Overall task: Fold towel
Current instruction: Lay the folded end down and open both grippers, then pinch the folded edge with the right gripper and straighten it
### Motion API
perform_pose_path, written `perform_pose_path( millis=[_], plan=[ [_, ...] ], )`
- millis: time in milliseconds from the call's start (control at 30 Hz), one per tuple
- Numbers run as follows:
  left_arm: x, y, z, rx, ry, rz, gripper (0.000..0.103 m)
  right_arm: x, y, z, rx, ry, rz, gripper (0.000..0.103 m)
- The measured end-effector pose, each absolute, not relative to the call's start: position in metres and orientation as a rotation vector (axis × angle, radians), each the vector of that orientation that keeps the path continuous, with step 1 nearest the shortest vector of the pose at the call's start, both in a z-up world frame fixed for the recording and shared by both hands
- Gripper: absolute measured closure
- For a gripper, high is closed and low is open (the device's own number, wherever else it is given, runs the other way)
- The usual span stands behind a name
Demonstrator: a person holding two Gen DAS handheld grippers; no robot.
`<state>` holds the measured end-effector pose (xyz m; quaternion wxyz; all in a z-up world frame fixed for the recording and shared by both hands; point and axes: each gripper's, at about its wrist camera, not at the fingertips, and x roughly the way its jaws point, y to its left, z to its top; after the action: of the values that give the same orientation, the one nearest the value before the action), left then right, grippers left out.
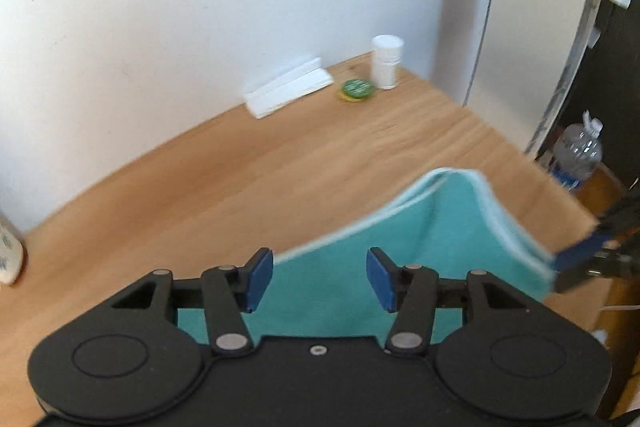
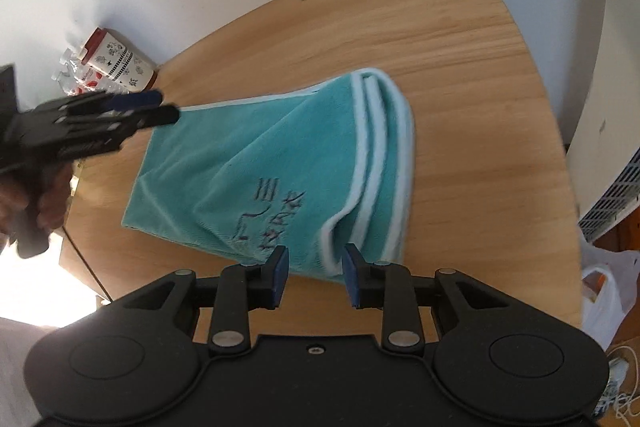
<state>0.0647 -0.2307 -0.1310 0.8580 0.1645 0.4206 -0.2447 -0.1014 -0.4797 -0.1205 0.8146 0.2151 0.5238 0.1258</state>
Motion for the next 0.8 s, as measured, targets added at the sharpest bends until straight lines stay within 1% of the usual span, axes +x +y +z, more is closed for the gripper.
perform_pose_path(
  millis=[133, 267, 333, 367, 433, 633, 700, 800],
  plan=[
    [0.072, -0.218, -0.147, 0.414, 0.894, -0.518, 0.050, -0.096, -0.461, -0.124, 0.407, 1.107, 0.208, 0.070],
    [0.075, -0.211, -0.160, 0.438, 0.902, -0.508, 0.050, -0.089, -0.457, -0.130, 0.375, 1.137, 0.151, 0.071],
    [0.073, -0.208, -0.165, 0.442, 0.910, -0.504, 0.050, -0.088, -0.456, -0.128, 0.367, 1.128, 0.158, 0.098],
    [0.073, -0.207, -0.168, 0.447, 0.915, -0.498, 0.050, -0.087, -0.456, -0.127, 0.352, 1.133, 0.162, 0.100],
    [0.075, -0.205, -0.172, 0.459, 0.925, -0.497, 0.050, -0.087, -0.458, -0.125, 0.332, 1.140, 0.156, 0.100],
    [0.077, -0.201, -0.177, 0.475, 0.916, -0.465, 0.050, -0.095, -0.470, -0.102, 0.281, 1.083, 0.079, 0.100],
    [0.077, -0.199, -0.183, 0.502, 0.921, -0.449, 0.050, -0.098, -0.465, -0.104, 0.214, 1.100, 0.060, 0.100],
    [0.073, -0.198, -0.186, 0.514, 0.913, -0.459, 0.050, -0.101, -0.466, -0.113, 0.201, 1.112, 0.024, 0.100]
  ],
)
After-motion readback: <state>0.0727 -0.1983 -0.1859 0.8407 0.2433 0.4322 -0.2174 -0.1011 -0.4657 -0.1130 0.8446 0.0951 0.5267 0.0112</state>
